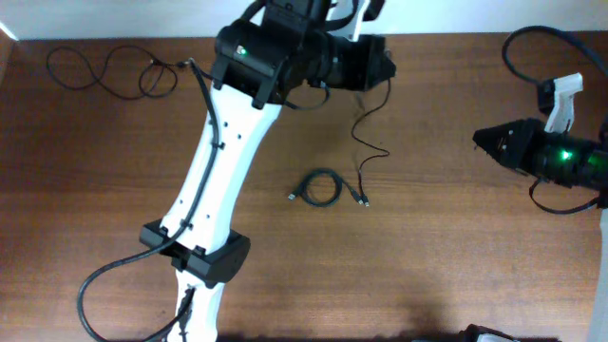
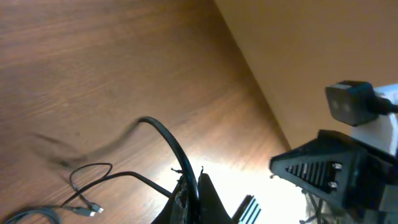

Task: Untangle cables

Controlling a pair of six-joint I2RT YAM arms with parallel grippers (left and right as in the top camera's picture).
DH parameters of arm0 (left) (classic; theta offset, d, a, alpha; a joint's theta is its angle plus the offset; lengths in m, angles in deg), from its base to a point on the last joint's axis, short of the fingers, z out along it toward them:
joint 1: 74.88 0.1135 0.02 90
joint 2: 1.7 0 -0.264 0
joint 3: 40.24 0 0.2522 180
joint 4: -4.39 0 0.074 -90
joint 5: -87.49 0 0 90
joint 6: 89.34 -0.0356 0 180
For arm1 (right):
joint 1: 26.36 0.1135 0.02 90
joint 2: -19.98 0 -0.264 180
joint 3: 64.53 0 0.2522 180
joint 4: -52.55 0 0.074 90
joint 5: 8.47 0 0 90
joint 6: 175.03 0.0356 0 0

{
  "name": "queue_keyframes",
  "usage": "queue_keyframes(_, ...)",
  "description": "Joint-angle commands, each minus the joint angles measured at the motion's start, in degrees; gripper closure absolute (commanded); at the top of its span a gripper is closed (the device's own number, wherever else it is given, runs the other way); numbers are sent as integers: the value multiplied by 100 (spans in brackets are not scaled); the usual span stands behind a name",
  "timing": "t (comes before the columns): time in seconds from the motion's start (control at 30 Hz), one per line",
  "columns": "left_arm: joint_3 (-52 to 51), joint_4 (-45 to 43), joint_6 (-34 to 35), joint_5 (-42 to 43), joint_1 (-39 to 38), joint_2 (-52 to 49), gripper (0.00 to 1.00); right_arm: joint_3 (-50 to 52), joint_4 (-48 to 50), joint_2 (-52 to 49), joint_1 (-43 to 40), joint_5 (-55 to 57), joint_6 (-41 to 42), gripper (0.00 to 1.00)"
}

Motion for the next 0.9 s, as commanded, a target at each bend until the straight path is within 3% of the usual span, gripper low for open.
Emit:
queue_keyframes(0.0,83,-256,-595,1032,-243,203,100,-125,-122,55,-35,20,-848,55)
queue_keyframes(0.07,83,-310,-603,1381,-302,203,100,-122,-328,48,-35,57,-1349,32)
queue_keyframes(0.2,83,-321,-651,1965,-304,203,100,-79,-693,17,-35,833,-1886,25)
queue_keyframes(0.47,83,-623,-645,3683,-302,203,100,-7,-863,-216,-26,855,-2044,30)
queue_keyframes(0.67,85,-621,-643,3934,-302,203,100,-9,-964,-267,48,356,-2625,30)
queue_keyframes(0.87,83,-654,-643,4282,-302,203,100,-7,-962,-267,299,356,-2640,31)
